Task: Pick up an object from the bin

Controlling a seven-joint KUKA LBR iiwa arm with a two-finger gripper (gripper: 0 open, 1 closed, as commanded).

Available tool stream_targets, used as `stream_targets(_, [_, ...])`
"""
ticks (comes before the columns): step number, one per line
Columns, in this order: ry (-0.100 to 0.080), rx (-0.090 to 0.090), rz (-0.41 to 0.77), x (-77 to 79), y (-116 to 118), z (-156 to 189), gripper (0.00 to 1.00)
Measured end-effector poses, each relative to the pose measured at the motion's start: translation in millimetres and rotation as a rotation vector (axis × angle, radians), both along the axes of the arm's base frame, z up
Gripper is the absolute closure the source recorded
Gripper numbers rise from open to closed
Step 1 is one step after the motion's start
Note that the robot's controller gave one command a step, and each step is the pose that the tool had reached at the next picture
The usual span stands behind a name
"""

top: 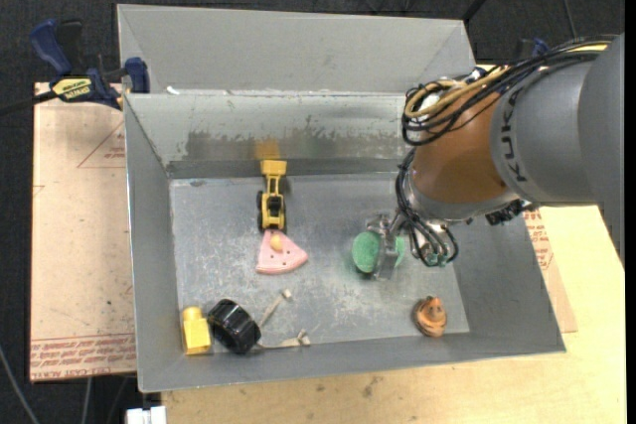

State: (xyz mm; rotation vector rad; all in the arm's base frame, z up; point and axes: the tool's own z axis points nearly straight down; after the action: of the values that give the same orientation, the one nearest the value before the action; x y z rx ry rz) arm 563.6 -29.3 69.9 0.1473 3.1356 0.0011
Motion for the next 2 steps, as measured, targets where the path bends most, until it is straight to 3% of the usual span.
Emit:
stream_targets(1, [0.0,0.0,0.001,0.0,0,0,1.0])
stream_targets(2, [-0.001,0.0,0.012,-8.4,-39,113,1.0])
